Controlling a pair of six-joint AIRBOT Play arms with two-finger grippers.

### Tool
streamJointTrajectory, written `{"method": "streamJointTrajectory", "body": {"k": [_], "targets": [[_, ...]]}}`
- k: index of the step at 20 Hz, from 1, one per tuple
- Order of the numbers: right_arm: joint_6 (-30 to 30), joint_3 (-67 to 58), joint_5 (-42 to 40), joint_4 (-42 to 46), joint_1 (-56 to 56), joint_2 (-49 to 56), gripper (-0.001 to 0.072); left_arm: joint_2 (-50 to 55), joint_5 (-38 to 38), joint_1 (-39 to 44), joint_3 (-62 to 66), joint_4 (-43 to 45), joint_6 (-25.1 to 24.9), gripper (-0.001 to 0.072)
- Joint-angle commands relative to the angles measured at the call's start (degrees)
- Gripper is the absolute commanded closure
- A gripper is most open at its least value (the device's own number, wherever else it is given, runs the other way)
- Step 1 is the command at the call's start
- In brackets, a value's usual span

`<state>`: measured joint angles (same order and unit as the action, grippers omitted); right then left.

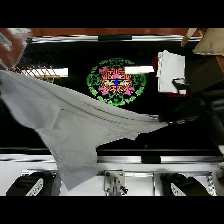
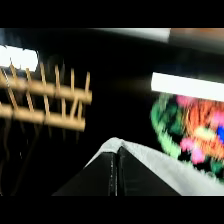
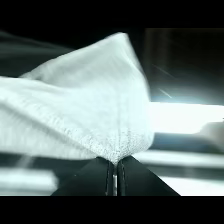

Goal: Fold the shirts.

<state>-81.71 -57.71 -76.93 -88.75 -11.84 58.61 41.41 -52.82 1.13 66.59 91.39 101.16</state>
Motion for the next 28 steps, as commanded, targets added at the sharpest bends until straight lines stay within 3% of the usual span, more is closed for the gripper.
{"method": "streamJointTrajectory", "body": {"k": [1,4,8,11,14,15,16,17,18,20,23,25,28], "targets": [[3.69,2.75,18.97,-9.11,0.0,12.37,0.0631,12.37,-0.76,-0.02,-5.27,-6.6,0.07,0.0679],[5.62,-1.01,31.04,-10.14,0.0,16.63,0.0632,18.51,-0.48,-0.02,-5.27,-11.47,0.04,0.0679],[18.16,-5.05,45.94,1.53,1.38,17.0,0.0632,20.81,7.5,-1.16,-3.61,-11.52,0.04,0.0679],[26.01,-5.42,45.13,3.82,5.07,17.66,0.0632,21.2,18.25,-1.49,-2.12,-13.11,0.07,0.0679],[27.04,-5.42,37.33,1.44,7.39,20.98,0.0624,25.09,17.0,-1.44,-2.12,-18.45,0.04,0.0679],[26.14,-5.42,36.41,-0.66,7.43,22.18,0.0488,26.77,14.4,-1.44,-2.12,-20.22,0.04,0.0662],[22.4,-5.42,36.3,-4.0,7.43,22.77,0.0191,28.02,11.72,-1.46,-2.12,-21.4,0.07,0.0462],[15.06,-5.46,36.35,-8.31,7.43,22.73,0.0094,28.63,8.5,-1.53,-2.08,-22.21,0.07,0.0043],[9.09,-5.7,35.47,-11.15,7.54,22.21,0.0094,28.5,4.24,-2.05,-1.84,-22.23,0.15,-0.0007],[2.23,-7.48,29.51,-9.42,9.03,20.35,0.0094,27.82,-8.63,-4.7,0.17,-20.48,-0.11,-0.0006],[-1.14,-9.2,16.52,0.44,14.91,17.07,0.0095,25.66,-30.62,-9.33,1.29,-15.08,-2.93,-0.0004],[-7.67,-9.18,8.52,-1.22,21.31,16.39,0.0097,19.93,-34.91,-10.03,-5.79,-15.93,-4.04,0.0],[-13.22,-7.43,3.52,-9.18,29.75,16.46,0.0097,11.06,-33.29,-10.03,-22.62,-19.1,-2.95,0.0001]]}}
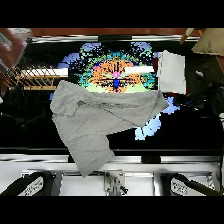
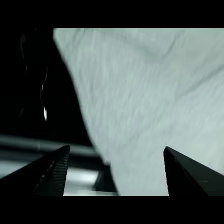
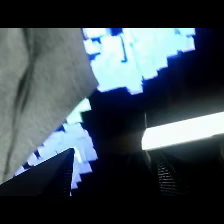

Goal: Fold the shirts.

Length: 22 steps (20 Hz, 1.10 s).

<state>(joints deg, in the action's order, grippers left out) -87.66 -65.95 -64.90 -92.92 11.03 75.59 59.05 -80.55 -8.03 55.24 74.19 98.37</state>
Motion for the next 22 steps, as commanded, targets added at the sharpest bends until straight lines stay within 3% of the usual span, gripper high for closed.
{"method": "streamJointTrajectory", "body": {"k": [1,4,5,14,19,20,21,22], "targets": [[-8.7,1.62,-9.27,-8.33,8.9,-0.52,0.0097,-8.33,-5.55,-0.87,-16.15,-4.07,-0.15,0.0002],[-11.98,3.34,-10.64,-13.42,10.69,-0.52,0.0097,-11.54,-1.33,-0.87,-27.04,-9.09,-0.22,0.0021],[-12.48,3.69,-10.8,-14.27,10.64,-0.52,0.0097,-11.8,1.07,-0.87,-28.87,-10.69,-0.17,0.0087],[-12.85,4.42,-9.29,-19.47,10.64,3.61,0.0097,-9.27,19.21,-0.85,-34.77,-16.72,-0.2,0.0087],[-11.93,4.44,-9.22,-21.92,10.64,7.58,0.0097,-5.75,23.93,1.27,-34.77,-18.71,-0.9,0.0122],[-11.85,4.44,-9.16,-22.77,10.64,8.68,0.0097,-4.83,25.14,2.49,-34.75,-19.45,-0.81,0.0161],[-11.85,4.44,-8.83,-23.76,10.64,9.64,0.0097,-3.78,25.99,3.45,-34.75,-20.59,-0.81,0.0301],[-11.8,4.44,-8.09,-25.33,10.64,10.62,0.0097,-2.82,26.6,4.04,-34.71,-21.44,-0.83,0.0325]]}}
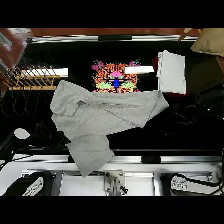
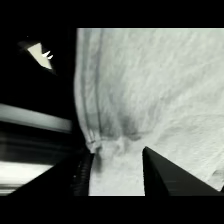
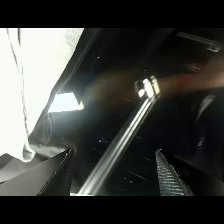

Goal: Fold the shirts.

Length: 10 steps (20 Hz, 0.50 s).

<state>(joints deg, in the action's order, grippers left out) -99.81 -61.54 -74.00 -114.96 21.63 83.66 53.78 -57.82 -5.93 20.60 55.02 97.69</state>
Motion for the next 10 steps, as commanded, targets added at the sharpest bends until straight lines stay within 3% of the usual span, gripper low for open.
{"method": "streamJointTrajectory", "body": {"k": [1,2,3,7,10], "targets": [[0.33,0.0,1.99,-5.18,0.04,3.34,0.0097,3.21,3.8,2.05,0.15,-2.58,-0.17,0.0413],[0.31,0.0,3.72,-6.93,0.04,3.98,0.0097,3.3,3.72,2.03,0.35,-2.6,-0.17,0.0622],[0.31,0.0,5.51,-8.35,0.04,4.31,0.0097,3.02,3.32,2.03,0.9,-2.62,-1.25,0.0679],[0.63,0.0,13.66,-9.99,-2.36,4.52,0.0097,1.03,2.19,2.03,6.45,-2.49,-5.57,0.068],[7.15,0.0,22.95,-6.8,-6.88,4.63,0.0098,-0.15,2.29,2.03,11.67,-2.38,-5.55,0.068]]}}
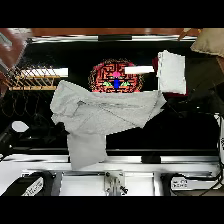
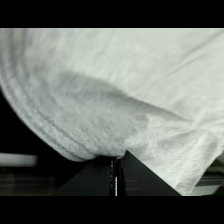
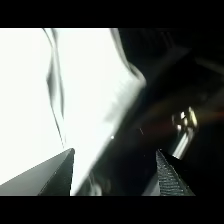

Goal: Fold the shirts.

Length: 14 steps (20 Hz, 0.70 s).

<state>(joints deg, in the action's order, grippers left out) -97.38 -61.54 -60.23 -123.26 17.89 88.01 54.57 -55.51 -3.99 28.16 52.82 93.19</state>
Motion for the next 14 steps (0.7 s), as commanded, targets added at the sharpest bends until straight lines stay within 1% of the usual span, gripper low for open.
{"method": "streamJointTrajectory", "body": {"k": [1,2,3,4,5,6,8,10,14], "targets": [[6.47,0.0,11.65,2.49,-4.2,0.57,0.0099,-1.01,-0.02,0.09,5.55,-0.17,-1.07,0.068],[7.48,0.0,12.9,3.02,-5.03,1.16,0.0172,-1.05,0.0,0.09,6.75,-0.17,-1.07,0.068],[7.72,0.0,13.16,3.72,-5.77,1.84,0.033,-1.05,0.11,0.09,7.91,-0.17,-1.07,0.068],[8.13,0.0,13.11,4.61,-6.36,2.36,0.0448,-1.05,0.33,0.09,9.09,-0.17,-1.22,0.068],[8.98,0.0,12.83,5.6,-6.8,2.67,0.0526,-1.05,0.55,0.09,10.25,-0.17,-1.9,0.068],[9.16,-0.02,12.59,6.32,-7.06,2.58,0.0619,-1.05,0.63,0.09,11.63,-0.15,-2.89,0.0679],[8.35,-0.15,12.26,6.86,-6.99,1.42,0.0631,-1.05,0.61,0.09,14.64,-0.17,-5.46,0.068],[5.95,-0.31,13.09,8.31,-6.99,-1.86,0.0632,-1.29,0.44,0.09,18.36,-0.17,-8.55,0.068],[1.66,-0.31,13.6,8.24,-6.99,-13.14,0.0632,-4.15,0.48,0.09,29.27,-0.2,-13.33,0.068]]}}
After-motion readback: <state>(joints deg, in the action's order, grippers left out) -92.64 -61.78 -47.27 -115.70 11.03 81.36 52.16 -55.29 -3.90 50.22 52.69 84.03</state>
